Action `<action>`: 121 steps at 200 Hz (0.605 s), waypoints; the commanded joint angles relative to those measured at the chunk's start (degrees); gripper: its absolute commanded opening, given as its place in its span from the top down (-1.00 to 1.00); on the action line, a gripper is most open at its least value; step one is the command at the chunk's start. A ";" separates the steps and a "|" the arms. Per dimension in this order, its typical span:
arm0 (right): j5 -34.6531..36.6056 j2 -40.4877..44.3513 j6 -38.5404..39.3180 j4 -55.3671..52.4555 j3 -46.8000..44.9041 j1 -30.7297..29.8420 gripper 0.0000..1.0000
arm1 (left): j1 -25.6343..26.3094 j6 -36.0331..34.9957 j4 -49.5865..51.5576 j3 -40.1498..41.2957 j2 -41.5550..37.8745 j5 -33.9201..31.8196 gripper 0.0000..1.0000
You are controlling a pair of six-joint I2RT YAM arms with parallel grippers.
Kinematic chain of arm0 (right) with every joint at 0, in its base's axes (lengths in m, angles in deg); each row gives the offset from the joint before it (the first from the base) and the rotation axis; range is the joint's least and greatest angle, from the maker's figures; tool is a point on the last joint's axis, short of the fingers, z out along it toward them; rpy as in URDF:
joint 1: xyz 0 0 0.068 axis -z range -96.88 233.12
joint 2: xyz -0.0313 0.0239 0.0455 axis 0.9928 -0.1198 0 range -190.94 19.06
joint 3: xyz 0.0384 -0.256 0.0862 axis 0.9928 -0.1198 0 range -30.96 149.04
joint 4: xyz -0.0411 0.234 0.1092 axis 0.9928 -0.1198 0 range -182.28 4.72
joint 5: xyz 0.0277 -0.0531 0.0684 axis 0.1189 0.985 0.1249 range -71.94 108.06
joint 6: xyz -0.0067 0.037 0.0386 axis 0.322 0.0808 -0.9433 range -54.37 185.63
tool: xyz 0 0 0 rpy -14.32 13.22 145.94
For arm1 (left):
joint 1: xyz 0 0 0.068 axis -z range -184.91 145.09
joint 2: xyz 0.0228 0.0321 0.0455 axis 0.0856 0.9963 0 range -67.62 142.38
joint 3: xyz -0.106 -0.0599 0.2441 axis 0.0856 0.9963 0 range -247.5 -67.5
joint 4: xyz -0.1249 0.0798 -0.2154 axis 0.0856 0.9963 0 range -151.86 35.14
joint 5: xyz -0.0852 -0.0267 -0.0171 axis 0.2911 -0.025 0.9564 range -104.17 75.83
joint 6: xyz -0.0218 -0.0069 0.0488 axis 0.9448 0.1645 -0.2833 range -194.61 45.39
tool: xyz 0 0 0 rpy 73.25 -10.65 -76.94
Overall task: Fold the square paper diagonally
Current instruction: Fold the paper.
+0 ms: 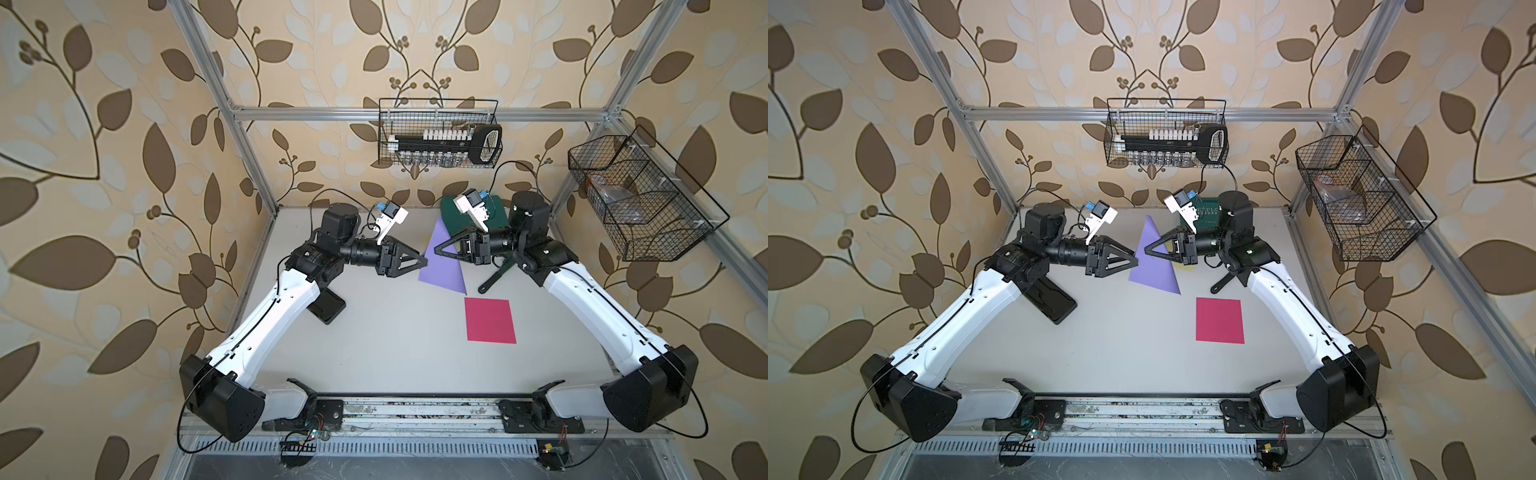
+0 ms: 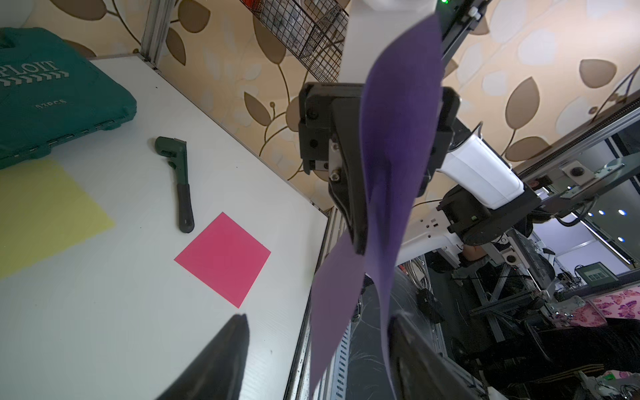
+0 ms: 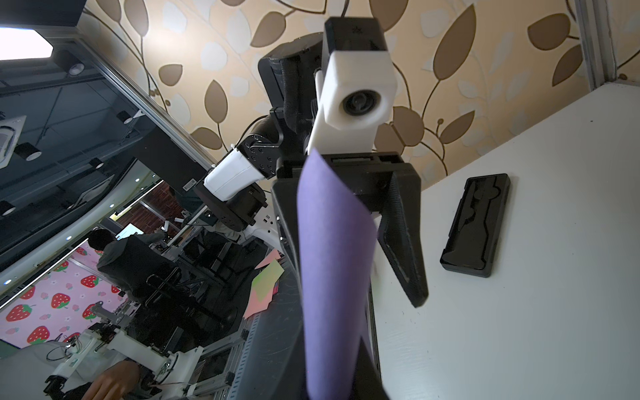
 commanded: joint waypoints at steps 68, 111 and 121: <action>4.63 -1.03 -0.07 0.85 2.16 -0.27 0.71 | 0.44 -1.63 4.89 -3.78 1.77 2.28 0.48; 5.50 -0.72 -1.20 2.47 1.71 -0.27 0.54 | 0.45 -1.37 5.61 -4.22 2.85 1.23 0.90; 5.46 -0.65 -1.15 2.48 1.62 -0.26 0.48 | 0.45 -1.33 5.68 -4.43 2.91 1.27 0.95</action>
